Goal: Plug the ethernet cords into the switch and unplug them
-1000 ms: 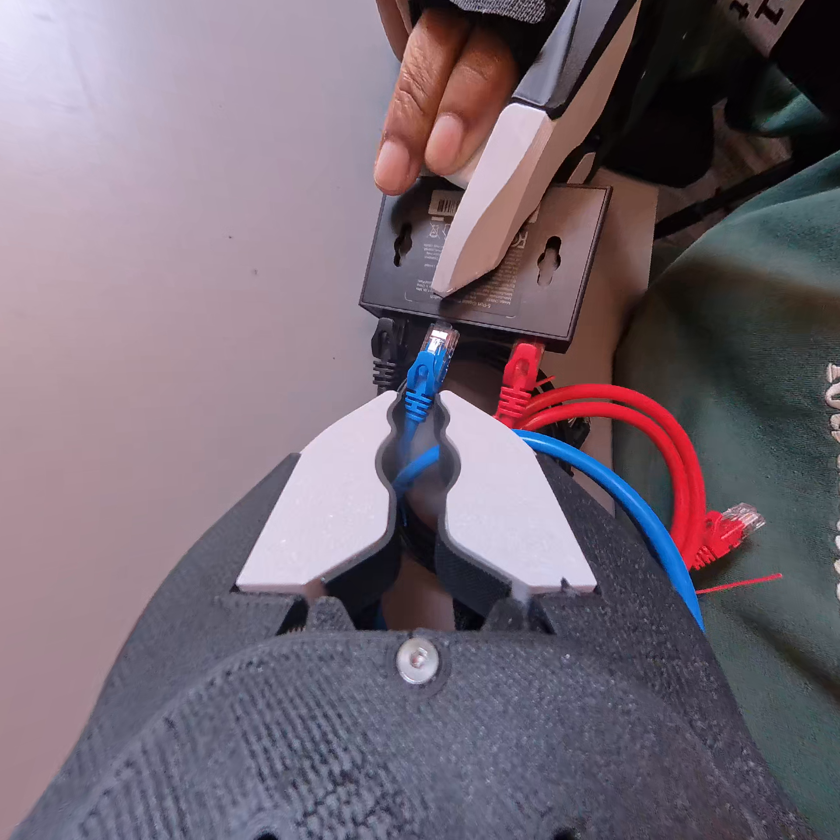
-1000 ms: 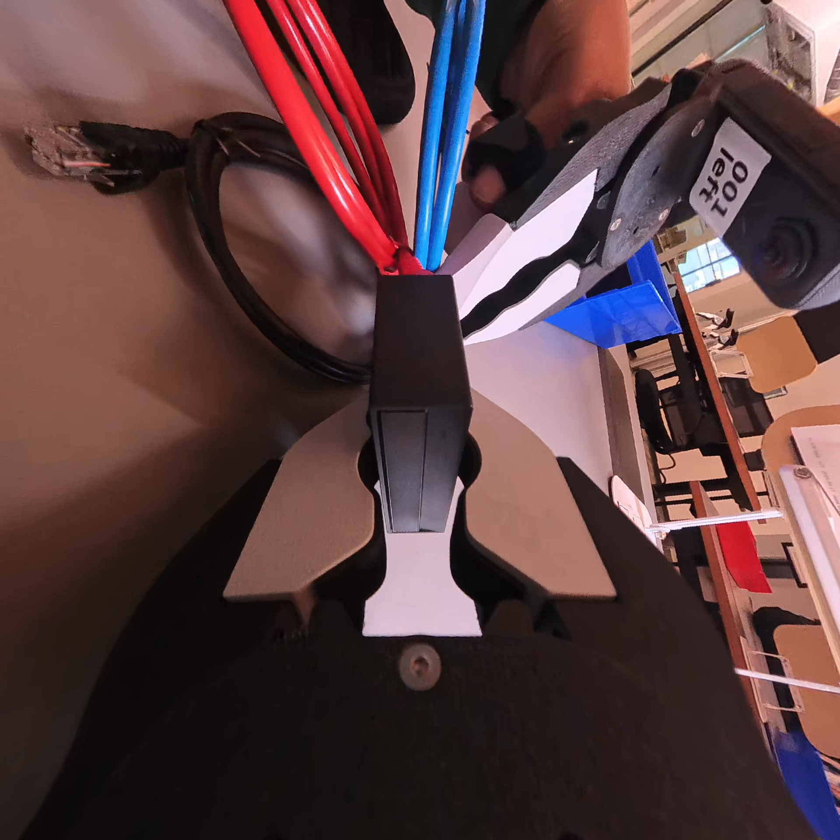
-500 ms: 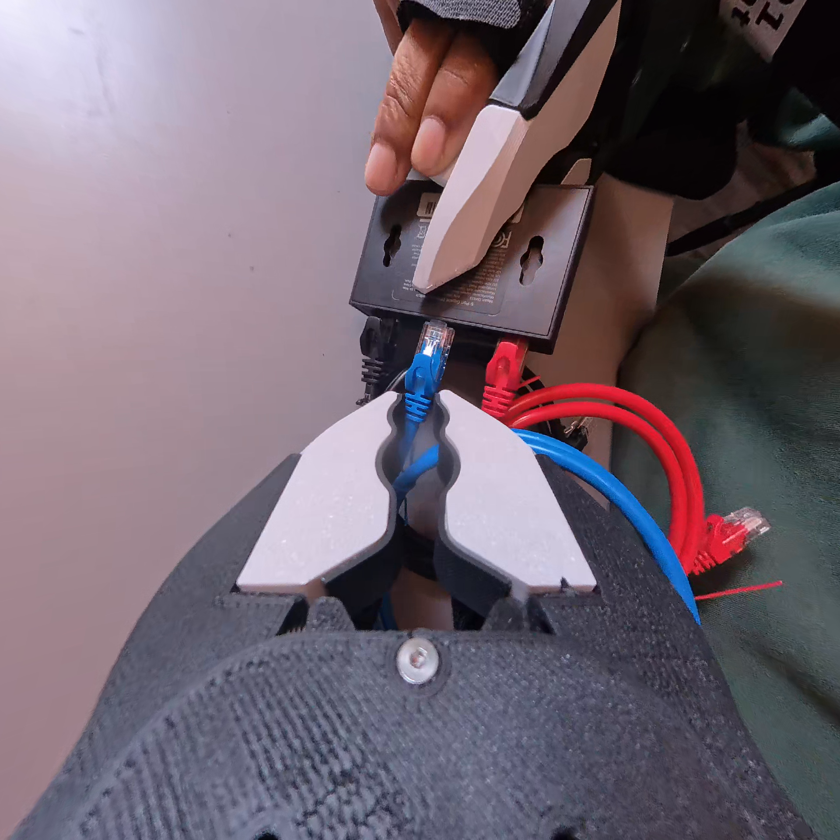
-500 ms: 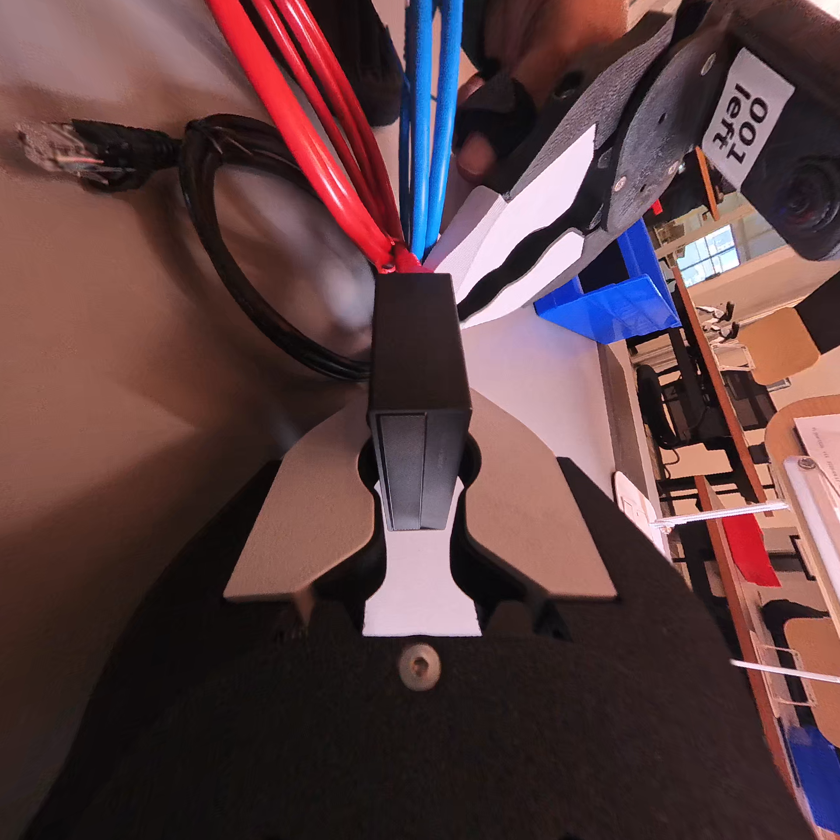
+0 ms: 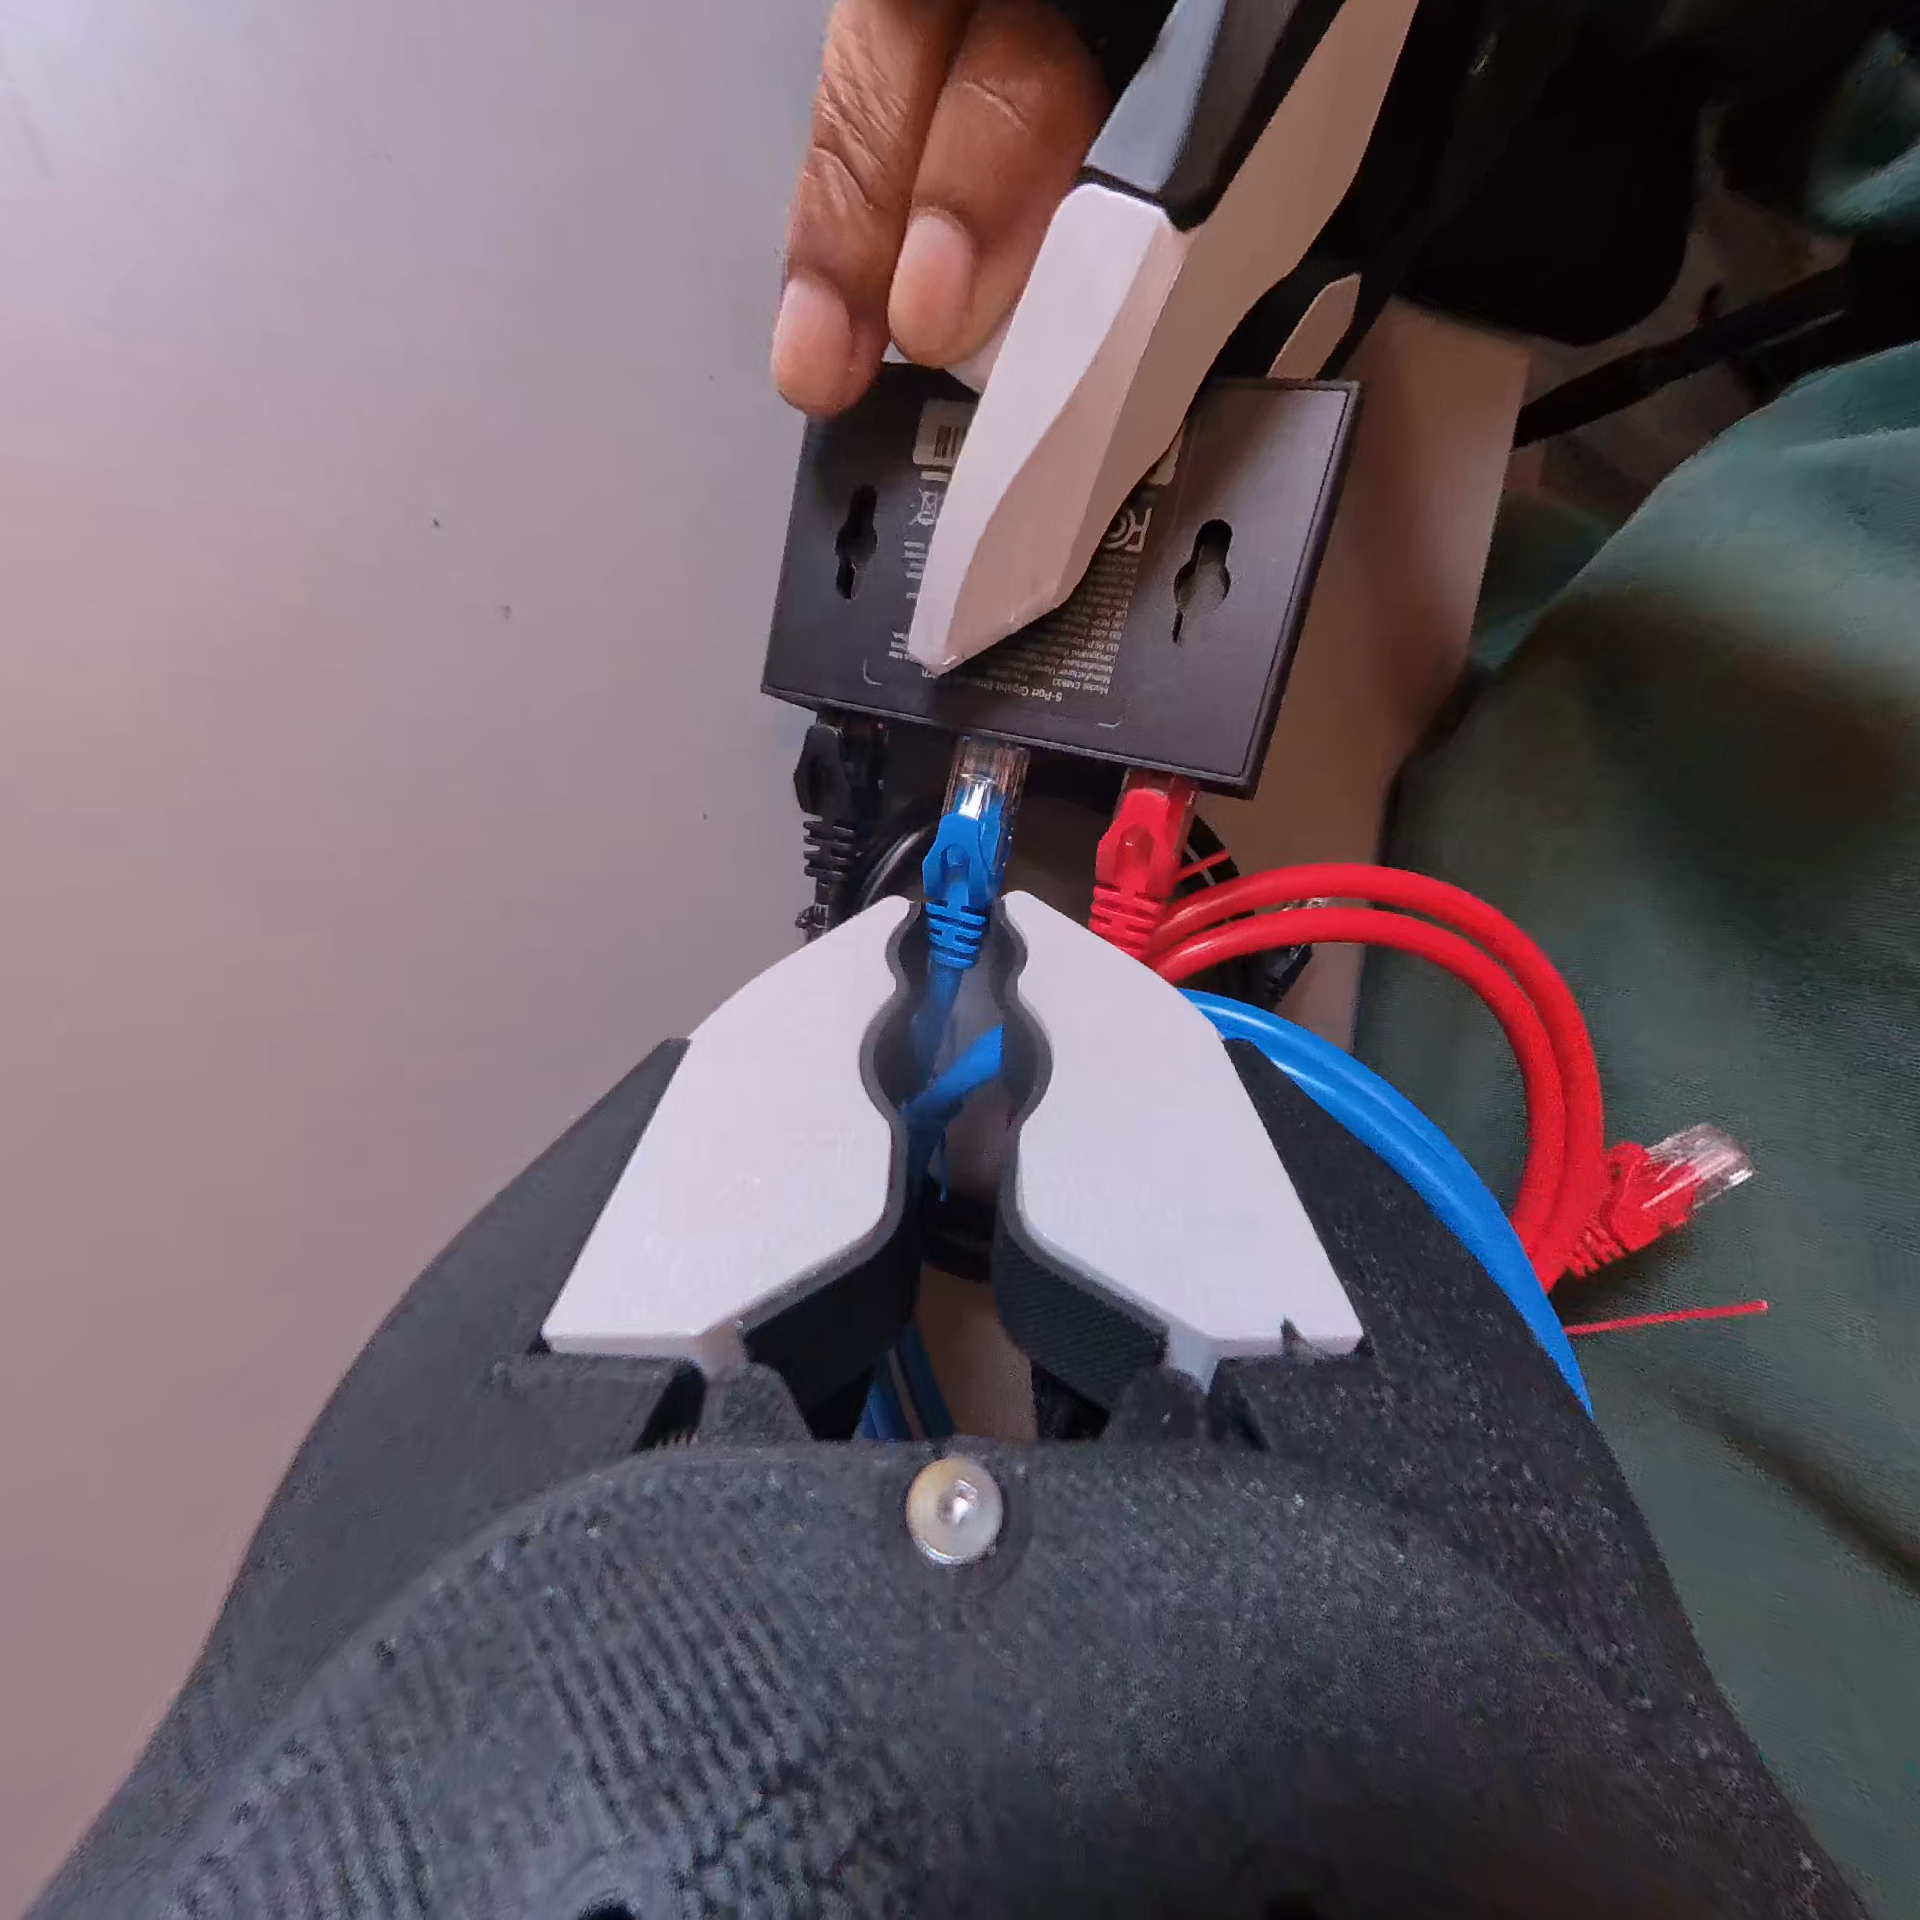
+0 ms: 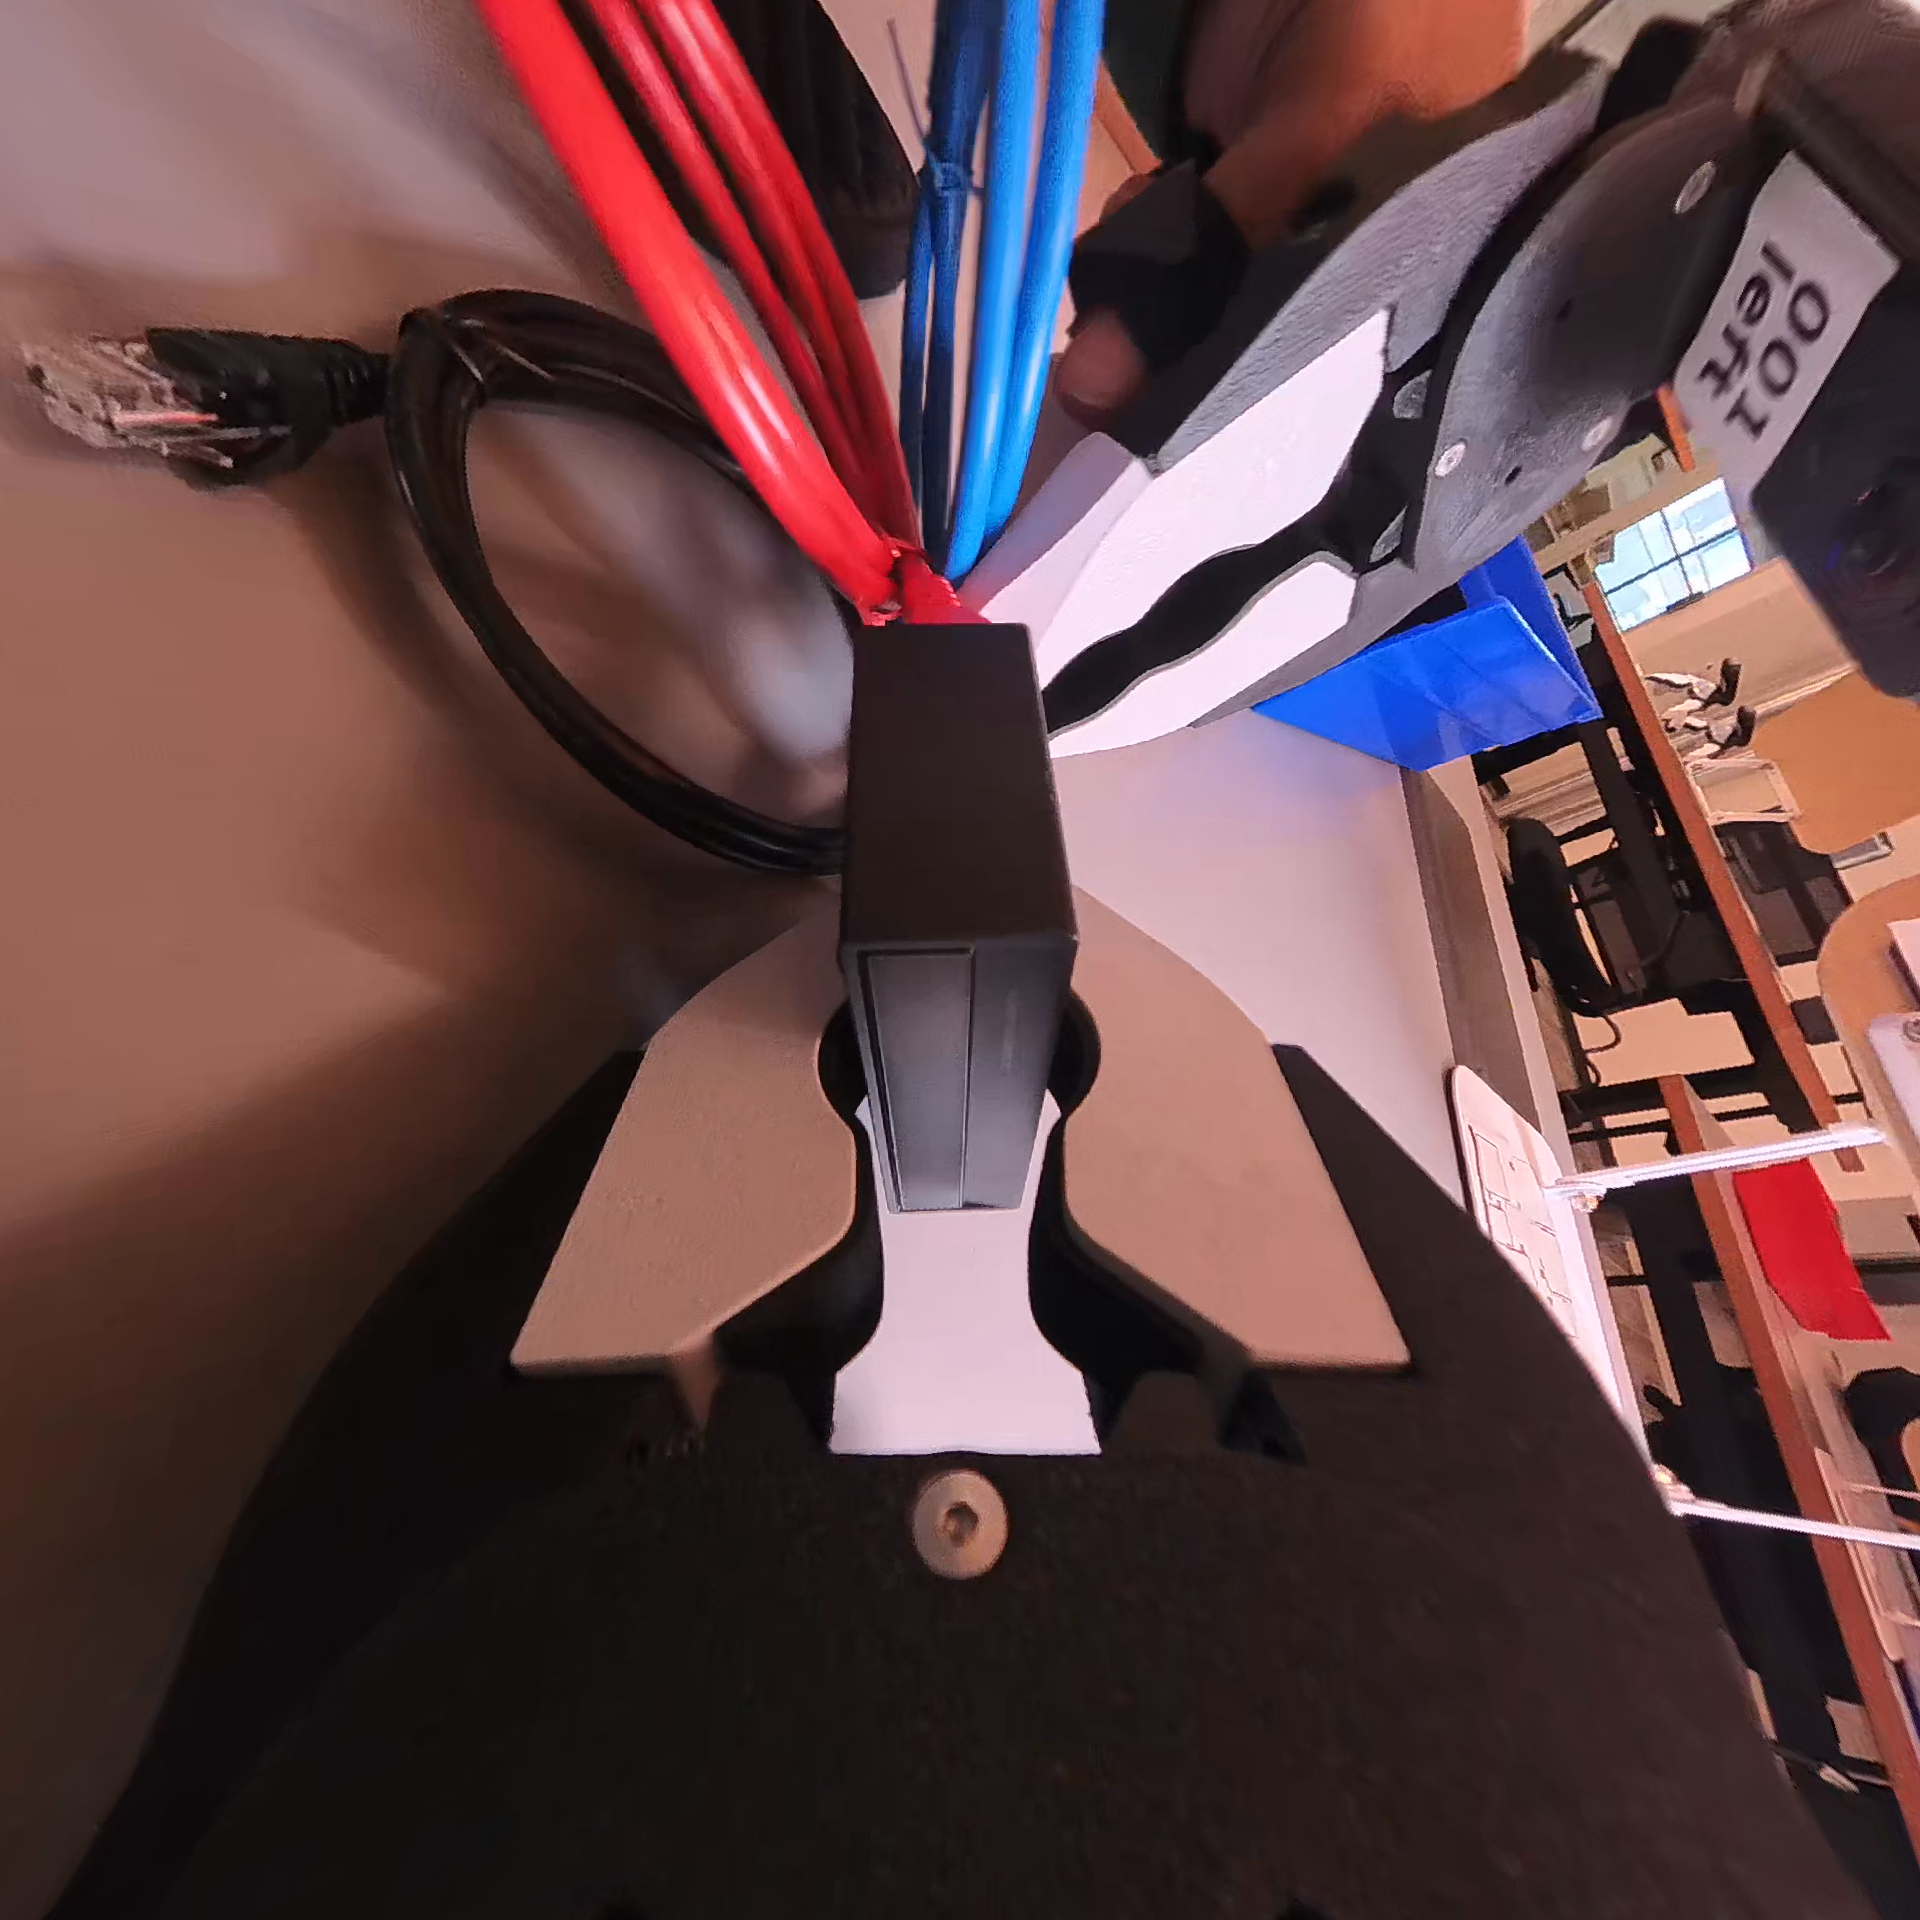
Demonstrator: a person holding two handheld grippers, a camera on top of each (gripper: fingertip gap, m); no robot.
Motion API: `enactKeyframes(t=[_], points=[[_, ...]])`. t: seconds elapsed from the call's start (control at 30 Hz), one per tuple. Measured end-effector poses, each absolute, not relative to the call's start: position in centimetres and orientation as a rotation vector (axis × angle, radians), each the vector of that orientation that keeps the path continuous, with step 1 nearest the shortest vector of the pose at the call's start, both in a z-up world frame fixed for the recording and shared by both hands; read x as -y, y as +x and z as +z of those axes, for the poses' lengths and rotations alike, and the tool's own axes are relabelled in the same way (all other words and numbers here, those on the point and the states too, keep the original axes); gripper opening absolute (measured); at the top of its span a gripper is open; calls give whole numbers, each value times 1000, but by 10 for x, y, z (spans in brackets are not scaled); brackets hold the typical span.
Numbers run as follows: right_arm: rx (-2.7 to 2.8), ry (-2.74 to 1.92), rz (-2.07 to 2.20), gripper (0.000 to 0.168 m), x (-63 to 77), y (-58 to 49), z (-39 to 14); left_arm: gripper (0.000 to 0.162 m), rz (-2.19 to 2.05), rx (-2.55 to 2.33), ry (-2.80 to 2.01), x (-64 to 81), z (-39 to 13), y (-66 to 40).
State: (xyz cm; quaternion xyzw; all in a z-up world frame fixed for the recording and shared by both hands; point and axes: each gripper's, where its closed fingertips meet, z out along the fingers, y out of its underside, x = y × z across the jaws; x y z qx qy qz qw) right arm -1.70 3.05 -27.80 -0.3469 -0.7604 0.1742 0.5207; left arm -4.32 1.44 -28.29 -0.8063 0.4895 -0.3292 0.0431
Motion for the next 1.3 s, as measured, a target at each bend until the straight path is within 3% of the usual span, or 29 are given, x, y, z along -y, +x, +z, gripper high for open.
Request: enactKeyframes(t=[0.03, 0.37, 0.83, 1.03, 1.2, 1.3], points=[[1823, -830, 419, 30, -30, -17, -278, 11, -1049, -1485, -2464, -14, -282, -43], [1828, -817, 445, 30, -25, -20, -279, 10, -1216, -1401, -2359, -12, -279, -35], [1780, -783, 277, 32, -41, -22, -265, 11, -1036, -1362, -2210, -25, -266, -36], [1592, -1057, 468, 56, -55, -13, -236, 11, -695, -1317, -2099, -46, -248, -49], [1474, -1405, 890, 71, -44, -11, -230, 11, -678, -1271, -2072, -42, -243, -48], [1500, -1456, 920, 86, -34, -12, -229, 10, -615, -1251, -2071, -47, -243, -54]])
